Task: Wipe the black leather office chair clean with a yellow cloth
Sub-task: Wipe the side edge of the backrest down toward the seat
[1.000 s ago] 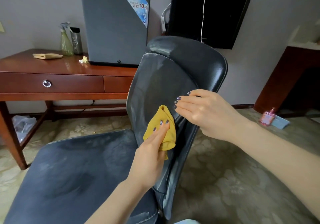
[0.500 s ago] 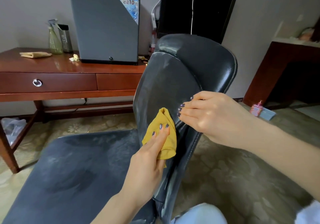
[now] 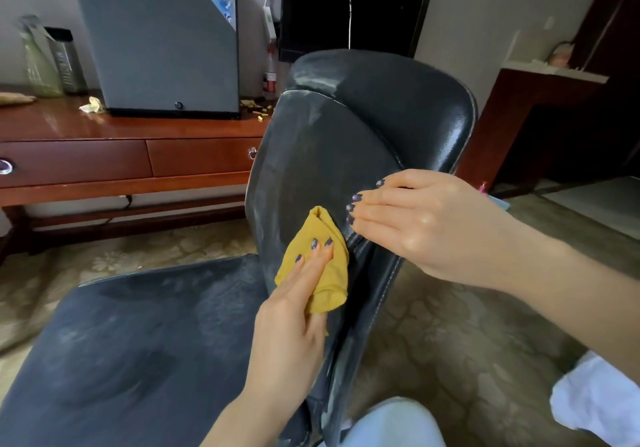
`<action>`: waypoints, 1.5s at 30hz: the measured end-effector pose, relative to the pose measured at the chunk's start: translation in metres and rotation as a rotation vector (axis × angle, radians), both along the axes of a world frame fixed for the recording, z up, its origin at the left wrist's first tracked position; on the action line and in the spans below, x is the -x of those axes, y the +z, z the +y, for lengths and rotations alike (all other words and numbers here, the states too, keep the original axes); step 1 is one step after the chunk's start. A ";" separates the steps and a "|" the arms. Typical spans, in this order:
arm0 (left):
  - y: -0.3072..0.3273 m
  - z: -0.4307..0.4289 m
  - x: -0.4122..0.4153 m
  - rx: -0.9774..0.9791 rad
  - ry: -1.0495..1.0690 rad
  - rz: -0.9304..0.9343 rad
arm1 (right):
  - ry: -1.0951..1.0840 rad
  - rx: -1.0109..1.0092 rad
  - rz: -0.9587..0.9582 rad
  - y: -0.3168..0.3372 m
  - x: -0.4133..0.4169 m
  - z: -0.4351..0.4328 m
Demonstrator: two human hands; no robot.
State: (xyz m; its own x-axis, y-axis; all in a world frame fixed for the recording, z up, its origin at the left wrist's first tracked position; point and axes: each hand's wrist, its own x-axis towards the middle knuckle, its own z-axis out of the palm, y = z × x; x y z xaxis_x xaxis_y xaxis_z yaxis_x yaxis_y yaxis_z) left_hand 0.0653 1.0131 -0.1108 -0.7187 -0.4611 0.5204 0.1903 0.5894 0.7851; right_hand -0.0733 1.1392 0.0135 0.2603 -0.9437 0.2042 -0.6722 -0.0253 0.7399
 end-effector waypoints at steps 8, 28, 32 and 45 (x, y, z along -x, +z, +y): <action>-0.013 0.003 0.028 0.238 0.028 0.100 | 0.059 0.011 0.030 0.003 0.012 -0.003; -0.064 -0.004 -0.009 -0.043 0.022 0.007 | 0.105 0.003 0.008 -0.002 0.014 -0.002; -0.055 0.002 -0.013 -0.105 0.058 -0.043 | 0.096 0.014 0.003 -0.002 0.013 -0.004; -0.043 -0.006 -0.016 -0.206 0.034 -0.077 | 0.057 0.000 0.003 -0.002 0.010 -0.004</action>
